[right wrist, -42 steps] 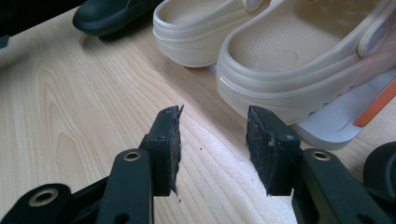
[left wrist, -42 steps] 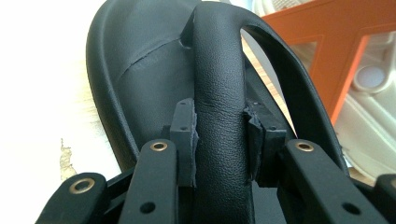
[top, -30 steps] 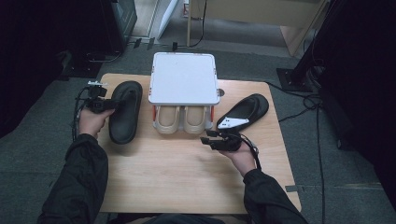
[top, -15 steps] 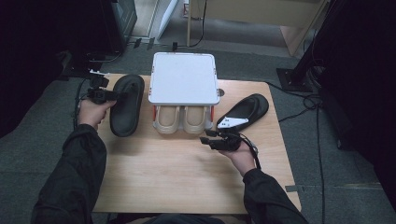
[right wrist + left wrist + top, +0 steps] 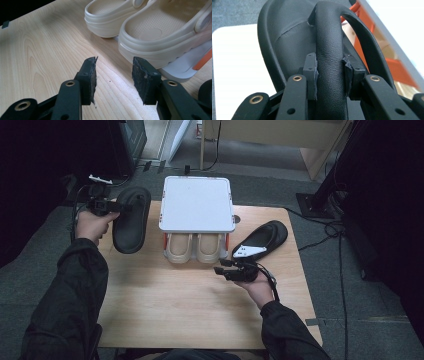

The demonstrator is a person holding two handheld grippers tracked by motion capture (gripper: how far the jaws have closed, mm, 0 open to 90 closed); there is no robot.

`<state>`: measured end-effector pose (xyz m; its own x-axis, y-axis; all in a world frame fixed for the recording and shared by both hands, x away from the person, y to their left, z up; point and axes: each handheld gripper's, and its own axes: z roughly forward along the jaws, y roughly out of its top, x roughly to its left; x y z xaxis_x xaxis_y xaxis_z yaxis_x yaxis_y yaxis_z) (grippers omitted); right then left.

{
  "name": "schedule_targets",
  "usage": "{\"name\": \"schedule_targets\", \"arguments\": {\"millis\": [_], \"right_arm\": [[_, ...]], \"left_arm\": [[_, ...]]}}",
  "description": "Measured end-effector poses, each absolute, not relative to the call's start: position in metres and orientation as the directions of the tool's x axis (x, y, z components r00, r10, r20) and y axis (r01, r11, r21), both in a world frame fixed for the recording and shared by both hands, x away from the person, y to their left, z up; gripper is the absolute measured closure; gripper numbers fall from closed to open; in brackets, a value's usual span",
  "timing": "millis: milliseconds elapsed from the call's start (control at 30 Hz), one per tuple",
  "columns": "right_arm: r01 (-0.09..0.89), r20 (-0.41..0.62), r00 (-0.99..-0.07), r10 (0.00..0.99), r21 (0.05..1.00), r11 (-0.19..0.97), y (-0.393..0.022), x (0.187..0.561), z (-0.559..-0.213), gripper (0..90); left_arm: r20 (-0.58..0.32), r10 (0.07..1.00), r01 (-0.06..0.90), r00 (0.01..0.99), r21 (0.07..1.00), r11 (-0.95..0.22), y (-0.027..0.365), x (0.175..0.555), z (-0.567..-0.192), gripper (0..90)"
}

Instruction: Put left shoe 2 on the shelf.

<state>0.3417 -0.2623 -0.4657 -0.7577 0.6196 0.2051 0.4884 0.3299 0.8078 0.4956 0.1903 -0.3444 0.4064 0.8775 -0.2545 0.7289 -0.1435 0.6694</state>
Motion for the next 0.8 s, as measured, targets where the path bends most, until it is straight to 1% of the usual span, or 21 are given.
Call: {"name": "schedule_targets", "arguments": {"millis": [200, 400, 567, 800], "right_arm": [[0.490, 0.205, -0.757, 0.620, 0.806, 0.332, -0.262, 0.341, -0.465, 54.6], [0.489, 0.203, -0.758, 0.620, 0.806, 0.333, -0.262, 0.341, -0.465, 54.6], [0.486, 0.198, -0.759, 0.620, 0.806, 0.338, -0.262, 0.341, -0.466, 54.6], [0.483, 0.194, -0.760, 0.620, 0.807, 0.340, -0.263, 0.340, -0.465, 54.5]], "left_arm": [[-0.232, 0.880, 0.719, 0.415, 0.676, -0.161, 0.184, 0.499, -0.316, 68.2], [-0.206, 0.874, 0.699, 0.441, 0.690, -0.190, 0.166, 0.505, -0.288, 68.2], [-0.197, 0.868, 0.685, 0.456, 0.700, -0.201, 0.148, 0.509, -0.276, 68.2], [-0.224, 0.850, 0.683, 0.476, 0.703, -0.197, 0.116, 0.516, -0.270, 68.2]]}}
